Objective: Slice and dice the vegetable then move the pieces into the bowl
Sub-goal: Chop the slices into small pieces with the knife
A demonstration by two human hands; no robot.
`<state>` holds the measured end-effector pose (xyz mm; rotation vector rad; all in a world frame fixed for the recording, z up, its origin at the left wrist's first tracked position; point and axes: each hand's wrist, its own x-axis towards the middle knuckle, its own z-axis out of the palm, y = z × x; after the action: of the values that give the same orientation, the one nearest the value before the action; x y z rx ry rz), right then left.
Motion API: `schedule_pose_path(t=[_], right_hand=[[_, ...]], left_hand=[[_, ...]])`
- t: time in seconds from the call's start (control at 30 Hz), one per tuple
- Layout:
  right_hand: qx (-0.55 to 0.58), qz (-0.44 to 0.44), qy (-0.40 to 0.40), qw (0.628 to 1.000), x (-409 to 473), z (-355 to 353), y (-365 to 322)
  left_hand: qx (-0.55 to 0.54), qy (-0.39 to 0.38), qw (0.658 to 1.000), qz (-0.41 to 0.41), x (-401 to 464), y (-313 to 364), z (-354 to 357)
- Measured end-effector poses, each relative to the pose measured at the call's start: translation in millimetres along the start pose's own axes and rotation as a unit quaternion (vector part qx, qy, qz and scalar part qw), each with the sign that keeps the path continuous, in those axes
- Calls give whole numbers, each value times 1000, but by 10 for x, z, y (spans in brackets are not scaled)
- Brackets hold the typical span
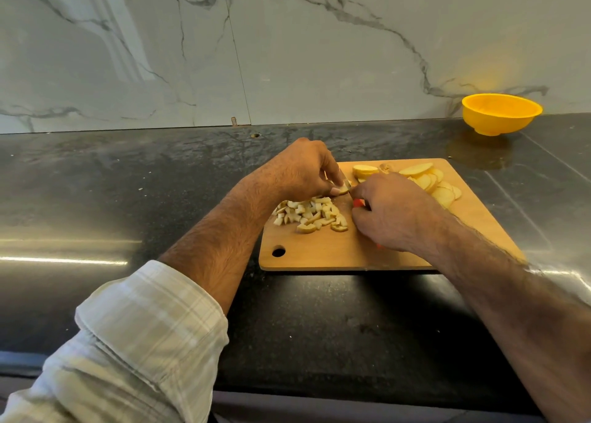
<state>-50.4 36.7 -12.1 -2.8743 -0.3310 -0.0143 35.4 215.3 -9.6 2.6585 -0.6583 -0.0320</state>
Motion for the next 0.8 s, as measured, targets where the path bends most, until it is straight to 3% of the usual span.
schedule_pose_path(t=[0.63,0.8], right_hand=[[11,7,-11,1000,85,-12,-84],[4,-9,40,999,44,76,-46]], left_hand=[[-9,5,1000,-1,-10,16,-14],[-2,19,1000,-4,-42,-15,-24]])
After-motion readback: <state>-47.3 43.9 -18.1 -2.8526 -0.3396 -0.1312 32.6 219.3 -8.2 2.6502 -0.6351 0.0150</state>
